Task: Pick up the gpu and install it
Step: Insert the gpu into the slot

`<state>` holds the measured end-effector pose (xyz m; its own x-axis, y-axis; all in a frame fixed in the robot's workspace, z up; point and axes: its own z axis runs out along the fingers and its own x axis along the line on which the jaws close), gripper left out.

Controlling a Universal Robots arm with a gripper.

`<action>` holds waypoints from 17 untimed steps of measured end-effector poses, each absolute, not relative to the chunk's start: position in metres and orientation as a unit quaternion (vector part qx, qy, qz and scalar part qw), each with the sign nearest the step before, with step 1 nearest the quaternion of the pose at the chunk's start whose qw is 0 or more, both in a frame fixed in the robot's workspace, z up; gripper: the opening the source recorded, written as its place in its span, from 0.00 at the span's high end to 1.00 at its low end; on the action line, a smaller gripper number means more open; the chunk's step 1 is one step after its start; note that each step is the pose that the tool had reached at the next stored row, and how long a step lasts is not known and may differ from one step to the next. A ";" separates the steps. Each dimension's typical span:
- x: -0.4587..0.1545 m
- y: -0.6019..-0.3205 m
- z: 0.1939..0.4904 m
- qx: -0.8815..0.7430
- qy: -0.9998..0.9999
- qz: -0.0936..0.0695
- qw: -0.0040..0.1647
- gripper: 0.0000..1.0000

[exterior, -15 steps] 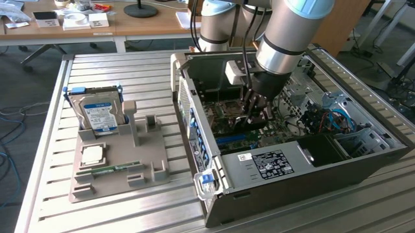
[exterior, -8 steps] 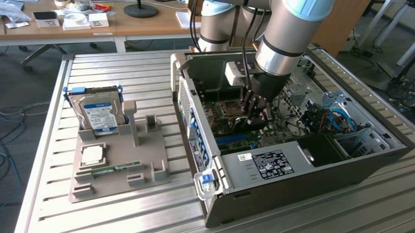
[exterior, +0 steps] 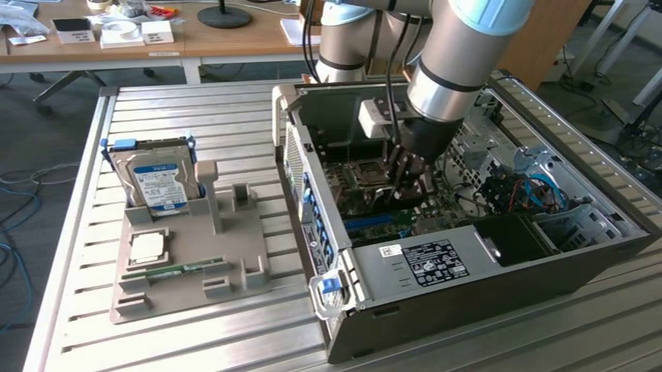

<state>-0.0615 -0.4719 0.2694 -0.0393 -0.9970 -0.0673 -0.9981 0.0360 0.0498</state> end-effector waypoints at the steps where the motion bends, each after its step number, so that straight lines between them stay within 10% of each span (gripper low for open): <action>1: -0.061 -0.472 0.269 -0.693 0.720 0.041 0.007 0.73; 17: -0.063 -0.472 0.265 -0.693 0.720 0.041 0.008 0.73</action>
